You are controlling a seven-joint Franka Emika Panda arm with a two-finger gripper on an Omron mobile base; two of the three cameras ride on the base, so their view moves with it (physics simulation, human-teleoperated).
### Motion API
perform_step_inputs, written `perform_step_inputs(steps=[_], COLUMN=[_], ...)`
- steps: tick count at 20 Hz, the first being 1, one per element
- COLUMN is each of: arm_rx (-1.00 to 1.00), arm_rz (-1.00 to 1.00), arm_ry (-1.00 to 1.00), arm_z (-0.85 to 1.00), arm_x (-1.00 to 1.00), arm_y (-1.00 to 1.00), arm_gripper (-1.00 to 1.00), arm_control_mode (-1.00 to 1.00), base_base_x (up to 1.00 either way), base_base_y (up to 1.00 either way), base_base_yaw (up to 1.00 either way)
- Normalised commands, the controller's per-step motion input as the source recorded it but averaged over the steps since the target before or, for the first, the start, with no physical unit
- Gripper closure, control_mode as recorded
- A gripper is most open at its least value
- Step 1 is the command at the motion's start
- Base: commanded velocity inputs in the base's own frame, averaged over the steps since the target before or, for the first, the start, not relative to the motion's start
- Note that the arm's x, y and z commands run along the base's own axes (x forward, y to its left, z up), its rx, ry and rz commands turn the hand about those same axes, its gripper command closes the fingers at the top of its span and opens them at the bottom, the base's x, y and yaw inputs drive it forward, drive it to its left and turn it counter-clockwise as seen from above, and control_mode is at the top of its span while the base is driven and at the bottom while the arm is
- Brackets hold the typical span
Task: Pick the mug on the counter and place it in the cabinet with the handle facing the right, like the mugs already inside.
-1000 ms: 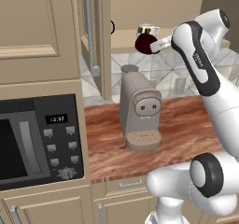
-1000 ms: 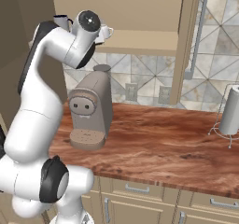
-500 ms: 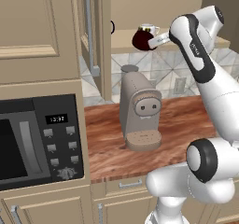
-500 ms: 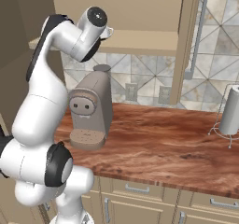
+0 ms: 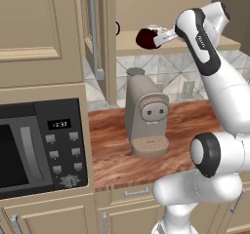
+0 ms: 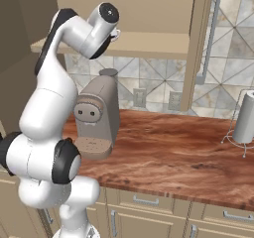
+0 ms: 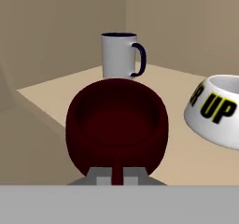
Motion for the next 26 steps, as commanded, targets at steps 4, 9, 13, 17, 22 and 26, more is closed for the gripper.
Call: perform_step_inputs(steps=[4,9,13,17,22,26], arm_rx=[0.00,0.00,0.00,0.00,0.00,0.00], arm_rz=[0.07,0.09,0.12,0.10,0.06,0.02], arm_ry=[0.00,0.00,0.00,0.00,0.00,0.00], arm_z=[0.00,-0.01,-0.05,-0.06,-0.05,-0.04], arm_x=[0.26,0.29,0.28,0.26,0.27,0.14], arm_y=[0.00,0.00,0.00,0.02,0.07,0.19], arm_gripper=[1.00,1.00,1.00,1.00,1.00,1.00], arm_control_mode=[-1.00,-1.00,-1.00,-1.00,-1.00,-1.00], base_base_x=[0.00,0.00,0.00,0.00,0.00,0.00], base_base_y=[0.00,0.00,0.00,0.00,0.00,0.00], base_base_yaw=[0.00,0.00,0.00,0.00,0.00,0.00])
